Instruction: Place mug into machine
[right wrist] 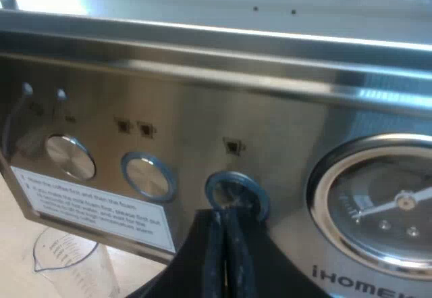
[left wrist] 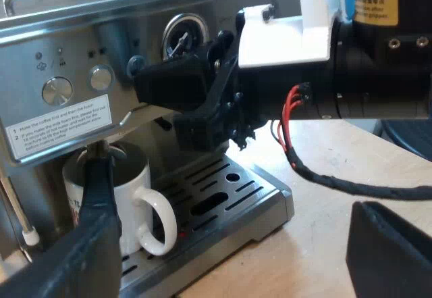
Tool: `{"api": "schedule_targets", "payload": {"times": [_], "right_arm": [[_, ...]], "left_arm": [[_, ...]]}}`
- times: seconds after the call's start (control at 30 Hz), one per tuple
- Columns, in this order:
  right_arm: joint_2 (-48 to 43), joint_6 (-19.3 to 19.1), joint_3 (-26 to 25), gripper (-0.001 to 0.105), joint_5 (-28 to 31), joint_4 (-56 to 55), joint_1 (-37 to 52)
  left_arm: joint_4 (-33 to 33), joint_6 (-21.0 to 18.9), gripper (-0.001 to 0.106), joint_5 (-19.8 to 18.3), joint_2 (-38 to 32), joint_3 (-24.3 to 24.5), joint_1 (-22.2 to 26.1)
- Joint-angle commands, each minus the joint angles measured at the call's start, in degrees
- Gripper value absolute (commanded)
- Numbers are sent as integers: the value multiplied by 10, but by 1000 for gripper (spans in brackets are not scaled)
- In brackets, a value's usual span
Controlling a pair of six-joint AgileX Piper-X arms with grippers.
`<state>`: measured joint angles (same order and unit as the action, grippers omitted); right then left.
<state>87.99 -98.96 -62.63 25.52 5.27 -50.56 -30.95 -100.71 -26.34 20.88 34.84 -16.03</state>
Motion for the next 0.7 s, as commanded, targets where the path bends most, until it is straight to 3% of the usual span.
{"api": "schedule_targets", "payload": {"times": [0.03,0.27,0.43,0.5,0.6,0.67,0.7], "right_arm": [[-22,-3,-5,0,12,-32,5],[-84,-3,-5,0,-27,-152,-34],[-121,-3,-5,2,-22,-226,-67],[-136,-3,-5,11,-20,-240,-78],[-155,1,-5,35,10,-253,-94],[-169,1,-5,53,16,-261,-97],[-172,1,-5,57,16,-263,-97]], "left_arm": [[-14,-7,70,-8,2,5,-3],[-23,-7,70,-9,2,15,-3],[-34,-7,70,-7,2,44,-3],[-53,-3,70,-4,1,54,-3],[-101,24,71,22,1,74,-3],[-130,55,79,49,1,93,-3],[-130,61,81,49,1,97,-3]]}}
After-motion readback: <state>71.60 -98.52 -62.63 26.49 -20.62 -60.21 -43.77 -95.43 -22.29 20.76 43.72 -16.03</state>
